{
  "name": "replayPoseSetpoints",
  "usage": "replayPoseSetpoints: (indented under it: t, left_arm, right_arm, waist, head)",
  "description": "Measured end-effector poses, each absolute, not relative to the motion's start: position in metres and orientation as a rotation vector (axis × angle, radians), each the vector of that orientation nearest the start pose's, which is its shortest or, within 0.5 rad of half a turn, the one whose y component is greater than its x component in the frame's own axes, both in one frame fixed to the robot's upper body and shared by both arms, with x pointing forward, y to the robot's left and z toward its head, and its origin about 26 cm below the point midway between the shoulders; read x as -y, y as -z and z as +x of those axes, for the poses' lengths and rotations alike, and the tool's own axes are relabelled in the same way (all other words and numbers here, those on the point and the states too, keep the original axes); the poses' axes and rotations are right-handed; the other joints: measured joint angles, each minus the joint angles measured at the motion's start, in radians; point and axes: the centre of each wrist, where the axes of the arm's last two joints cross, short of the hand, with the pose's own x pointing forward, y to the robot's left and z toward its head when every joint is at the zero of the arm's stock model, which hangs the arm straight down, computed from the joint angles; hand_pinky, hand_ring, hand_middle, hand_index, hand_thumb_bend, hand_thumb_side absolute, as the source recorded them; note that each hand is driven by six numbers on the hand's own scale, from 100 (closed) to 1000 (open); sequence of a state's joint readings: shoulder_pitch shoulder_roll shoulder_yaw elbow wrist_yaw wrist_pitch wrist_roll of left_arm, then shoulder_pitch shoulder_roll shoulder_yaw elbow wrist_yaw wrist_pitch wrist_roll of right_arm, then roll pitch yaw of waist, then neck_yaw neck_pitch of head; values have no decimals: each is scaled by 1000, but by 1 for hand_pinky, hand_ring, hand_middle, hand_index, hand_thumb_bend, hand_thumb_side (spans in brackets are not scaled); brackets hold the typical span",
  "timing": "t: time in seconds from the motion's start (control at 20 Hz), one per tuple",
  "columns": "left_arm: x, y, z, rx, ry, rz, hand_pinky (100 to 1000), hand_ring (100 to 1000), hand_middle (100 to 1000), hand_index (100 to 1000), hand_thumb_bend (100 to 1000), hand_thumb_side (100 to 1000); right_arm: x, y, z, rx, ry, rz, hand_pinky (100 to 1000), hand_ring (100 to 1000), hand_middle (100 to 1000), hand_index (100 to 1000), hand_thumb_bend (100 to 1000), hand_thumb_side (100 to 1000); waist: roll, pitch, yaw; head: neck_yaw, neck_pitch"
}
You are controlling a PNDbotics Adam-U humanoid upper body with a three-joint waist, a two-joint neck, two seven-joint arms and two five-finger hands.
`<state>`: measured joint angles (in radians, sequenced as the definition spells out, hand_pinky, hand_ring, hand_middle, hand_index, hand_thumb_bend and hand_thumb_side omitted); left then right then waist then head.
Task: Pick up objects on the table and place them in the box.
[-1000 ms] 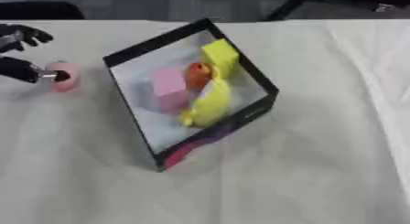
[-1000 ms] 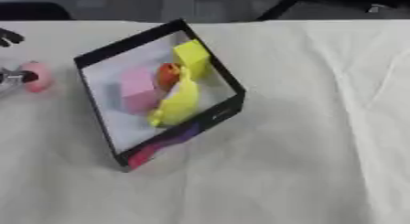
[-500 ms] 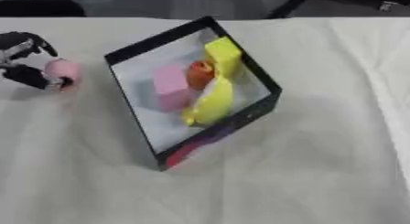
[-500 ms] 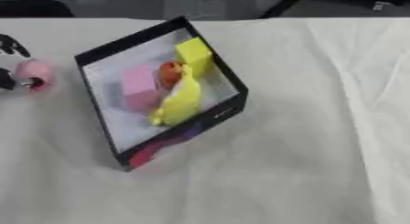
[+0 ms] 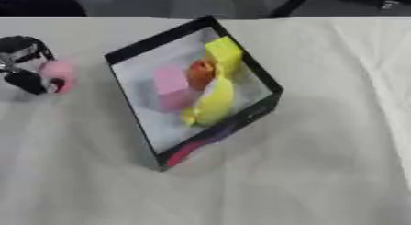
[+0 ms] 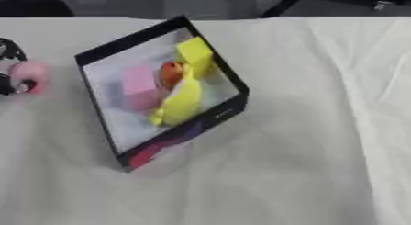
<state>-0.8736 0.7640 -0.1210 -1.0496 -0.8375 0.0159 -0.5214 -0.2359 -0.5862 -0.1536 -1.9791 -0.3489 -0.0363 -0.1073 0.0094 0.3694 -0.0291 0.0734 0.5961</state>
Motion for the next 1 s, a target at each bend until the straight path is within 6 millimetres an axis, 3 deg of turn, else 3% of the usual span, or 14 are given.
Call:
replayPoseSetpoints:
  t: [0.25,0.5,0.7,1.0]
  left_arm:
    - [-366,-285,429,1238,1330,1066,783,806,766,649,100,135]
    - [-331,-323,404,1450,1397,1102,778,794,757,635,100,141]
    - [-302,-346,379,1607,1459,1095,778,790,754,634,100,151]
    - [-257,-361,352,1763,1602,951,779,782,748,634,100,183]
  right_arm:
    - [340,-224,287,2272,-173,-190,908,697,677,837,100,579]
    - [342,-223,286,2270,-165,-197,908,697,677,837,100,576]
    - [343,-221,285,2265,-162,-200,908,697,677,837,100,573]
    - [343,-221,285,2264,-160,-190,908,697,677,837,100,571]
  waist:
    - [-4,-1,19]
    - [-5,-2,29]
    - [-5,-21,31]
    - [-4,-32,28]
  head:
    - [-31,11]
    - [-77,28]
    - [-86,38]
    - [-85,46]
